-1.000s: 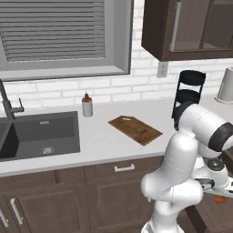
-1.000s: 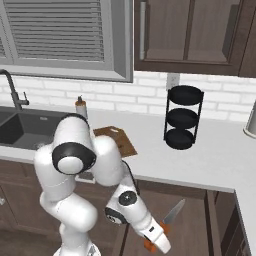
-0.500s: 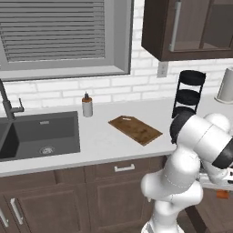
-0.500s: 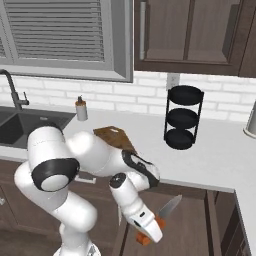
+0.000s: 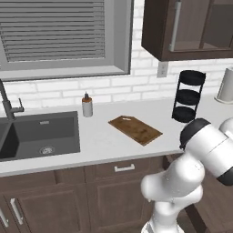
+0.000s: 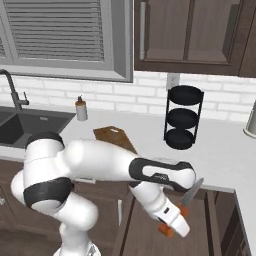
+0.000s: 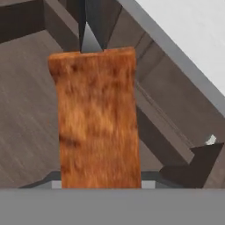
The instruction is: Pick up the knife from the drawer and place it on the cutting board. Then place the meat from the plate to the cutting board.
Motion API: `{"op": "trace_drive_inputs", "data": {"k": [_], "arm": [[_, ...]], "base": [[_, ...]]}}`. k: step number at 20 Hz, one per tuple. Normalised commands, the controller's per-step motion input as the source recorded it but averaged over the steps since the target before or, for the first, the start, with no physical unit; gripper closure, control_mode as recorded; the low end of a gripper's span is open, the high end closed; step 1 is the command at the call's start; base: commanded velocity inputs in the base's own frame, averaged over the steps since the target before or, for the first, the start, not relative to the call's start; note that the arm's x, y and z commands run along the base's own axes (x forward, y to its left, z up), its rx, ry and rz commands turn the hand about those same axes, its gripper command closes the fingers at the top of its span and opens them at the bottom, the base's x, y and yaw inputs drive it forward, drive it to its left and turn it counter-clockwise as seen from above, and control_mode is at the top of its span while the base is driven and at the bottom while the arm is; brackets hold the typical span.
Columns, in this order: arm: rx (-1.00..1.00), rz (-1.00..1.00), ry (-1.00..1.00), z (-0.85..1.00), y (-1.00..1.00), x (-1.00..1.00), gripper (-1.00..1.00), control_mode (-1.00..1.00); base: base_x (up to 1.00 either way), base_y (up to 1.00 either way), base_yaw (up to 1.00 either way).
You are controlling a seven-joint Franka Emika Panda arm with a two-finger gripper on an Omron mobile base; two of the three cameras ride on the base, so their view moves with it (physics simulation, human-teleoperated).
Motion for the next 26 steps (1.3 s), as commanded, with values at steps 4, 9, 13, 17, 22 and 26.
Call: {"op": "trace_drive_inputs", "data": {"k": [4, 9, 13, 17, 22, 26], "arm": [[-0.39, -0.01, 0.0, 1.0, -0.03, -0.55, 1.0, -1.0], [-0.46, 0.01, 0.01, 1.0, 0.02, -0.31, 1.0, -1.0], [-0.56, 0.08, 0.2, 0.76, 0.36, -0.01, 1.0, -1.0], [-0.39, 0.04, 0.37, 1.0, 0.31, 0.0, 1.0, -1.0], [-0.27, 0.01, 0.55, 1.0, 0.34, 0.0, 1.0, -1.0], [-0.21, 0.0, 0.56, 1.0, 0.31, 0.0, 1.0, -1.0]], "base": [[0.0, 0.0, 0.0], [0.0, 0.0, 0.0], [0.0, 0.0, 0.0], [0.0, 0.0, 0.0], [0.0, 0.0, 0.0], [0.0, 0.0, 0.0]]}}
